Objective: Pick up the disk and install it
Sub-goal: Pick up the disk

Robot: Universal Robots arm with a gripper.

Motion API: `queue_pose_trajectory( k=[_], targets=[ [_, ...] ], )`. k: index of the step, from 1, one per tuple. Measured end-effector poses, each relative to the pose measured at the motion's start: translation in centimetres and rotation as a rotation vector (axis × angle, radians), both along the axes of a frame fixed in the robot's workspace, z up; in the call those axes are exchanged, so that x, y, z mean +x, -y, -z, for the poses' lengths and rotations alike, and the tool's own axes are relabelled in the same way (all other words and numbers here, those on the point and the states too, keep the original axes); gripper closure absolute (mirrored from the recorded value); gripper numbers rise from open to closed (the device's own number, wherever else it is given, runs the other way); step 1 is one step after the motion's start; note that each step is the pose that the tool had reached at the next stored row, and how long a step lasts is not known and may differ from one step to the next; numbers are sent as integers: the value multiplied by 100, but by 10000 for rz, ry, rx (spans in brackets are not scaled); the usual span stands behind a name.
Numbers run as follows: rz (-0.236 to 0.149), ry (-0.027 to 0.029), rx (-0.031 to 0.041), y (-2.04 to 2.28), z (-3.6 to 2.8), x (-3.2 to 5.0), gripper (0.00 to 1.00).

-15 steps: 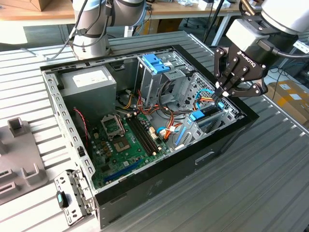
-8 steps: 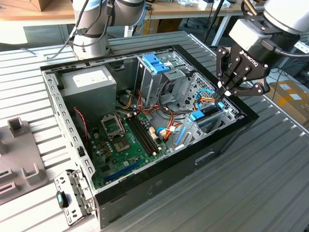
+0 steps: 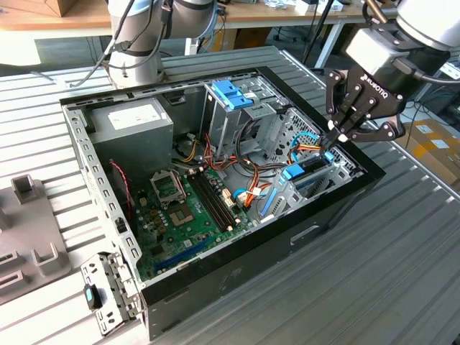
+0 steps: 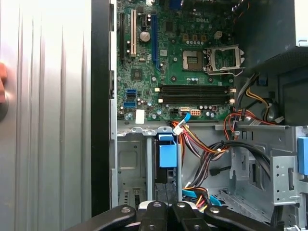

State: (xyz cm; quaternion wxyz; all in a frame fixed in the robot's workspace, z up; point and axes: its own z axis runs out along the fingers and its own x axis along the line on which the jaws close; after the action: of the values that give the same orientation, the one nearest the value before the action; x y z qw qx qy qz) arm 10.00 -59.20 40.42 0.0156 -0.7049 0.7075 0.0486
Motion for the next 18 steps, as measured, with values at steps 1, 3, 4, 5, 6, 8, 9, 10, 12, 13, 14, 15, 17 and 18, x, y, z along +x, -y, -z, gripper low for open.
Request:
queue_pose_trajectory(
  k=[1,3,4,5,6,8,9,10,12,13,14,15,17,18],
  targets=[
    [0,0,-3,0,0,7,89],
    [0,0,-12,0,1,28,89],
    [0,0,-15,0,2,37,89],
    [0,0,-18,0,3,45,89],
    [1,0,-24,0,3,58,89],
    [0,0,-31,0,4,74,89],
    [0,0,-36,0,4,82,89],
    [0,0,-38,0,5,91,89],
    [1,0,-44,0,6,108,89],
    [1,0,-48,0,6,116,89],
    [0,0,-51,0,7,124,89],
    [0,0,-55,0,7,134,89],
    [0,0,-60,0,8,152,89],
    [0,0,-62,0,9,160,89]
  ],
)
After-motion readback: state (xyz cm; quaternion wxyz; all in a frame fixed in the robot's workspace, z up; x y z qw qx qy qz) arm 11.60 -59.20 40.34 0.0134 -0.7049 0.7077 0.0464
